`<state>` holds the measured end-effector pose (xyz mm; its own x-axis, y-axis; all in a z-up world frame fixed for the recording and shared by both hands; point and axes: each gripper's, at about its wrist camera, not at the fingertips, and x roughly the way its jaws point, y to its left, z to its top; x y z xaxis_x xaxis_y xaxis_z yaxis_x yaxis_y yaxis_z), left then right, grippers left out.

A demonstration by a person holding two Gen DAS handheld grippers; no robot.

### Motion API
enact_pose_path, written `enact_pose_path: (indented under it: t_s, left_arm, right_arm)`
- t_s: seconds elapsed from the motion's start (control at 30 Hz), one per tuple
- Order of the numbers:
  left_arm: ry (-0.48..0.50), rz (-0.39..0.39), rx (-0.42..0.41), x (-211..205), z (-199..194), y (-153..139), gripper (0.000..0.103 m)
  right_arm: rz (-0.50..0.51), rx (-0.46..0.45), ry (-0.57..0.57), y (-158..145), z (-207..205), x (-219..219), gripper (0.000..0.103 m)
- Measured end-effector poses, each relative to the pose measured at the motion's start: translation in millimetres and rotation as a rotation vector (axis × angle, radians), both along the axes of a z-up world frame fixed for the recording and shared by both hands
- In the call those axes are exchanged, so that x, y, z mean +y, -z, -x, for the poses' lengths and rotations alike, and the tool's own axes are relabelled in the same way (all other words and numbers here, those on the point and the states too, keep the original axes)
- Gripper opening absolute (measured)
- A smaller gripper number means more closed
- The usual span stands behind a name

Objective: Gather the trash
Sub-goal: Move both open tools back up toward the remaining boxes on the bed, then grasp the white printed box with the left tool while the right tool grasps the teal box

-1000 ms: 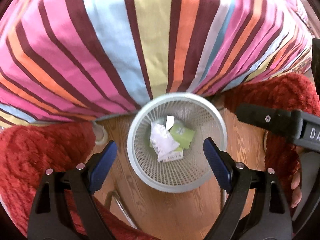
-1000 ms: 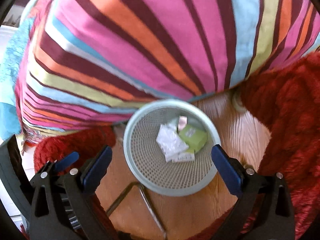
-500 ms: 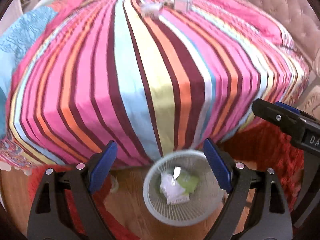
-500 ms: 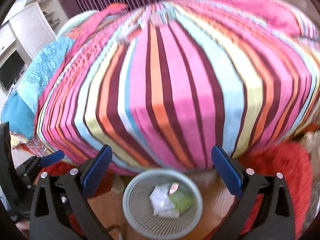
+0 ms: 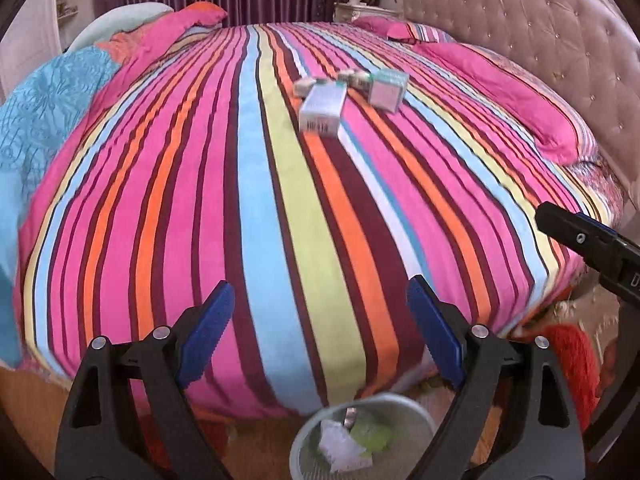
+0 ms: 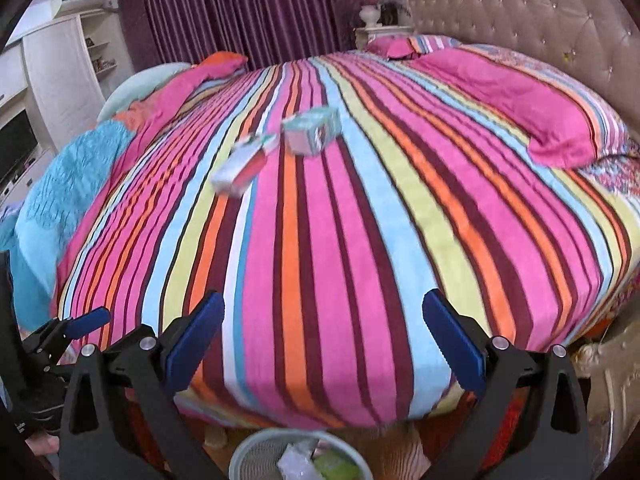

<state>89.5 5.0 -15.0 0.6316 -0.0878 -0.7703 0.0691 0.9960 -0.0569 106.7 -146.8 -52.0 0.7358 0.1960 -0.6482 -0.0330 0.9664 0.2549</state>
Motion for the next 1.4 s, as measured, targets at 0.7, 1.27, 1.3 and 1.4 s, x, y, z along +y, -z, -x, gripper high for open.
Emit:
enact_pose_path:
  t_s: [0.7, 1.27, 1.3, 1.4]
  left_arm:
    - [0.002, 0.025, 0.022, -1.4, -146.9, 16.0, 0.085]
    - [-0.006, 0.018, 0.024, -9.4, -225.7, 23.1, 0.085]
    - [-0.008, 0.014, 0.027, -9.9, -228.4, 24.2, 0.085]
    - [-0.020, 0.026, 0.037, -8.5, -235.8, 27.9, 0.085]
  right_arm:
    - [0.002, 0.007, 0.018, 0.6, -116.9, 15.2, 0.095]
    - [0.015, 0.039, 0.052, 4.3, -221.6, 39.0, 0.095]
    - [0.018, 0.044, 0.057, 5.8, -226.2, 40.1, 0.095]
    - [0.006, 0.065, 0.076, 10.5, -241.4, 39.4, 0.095]
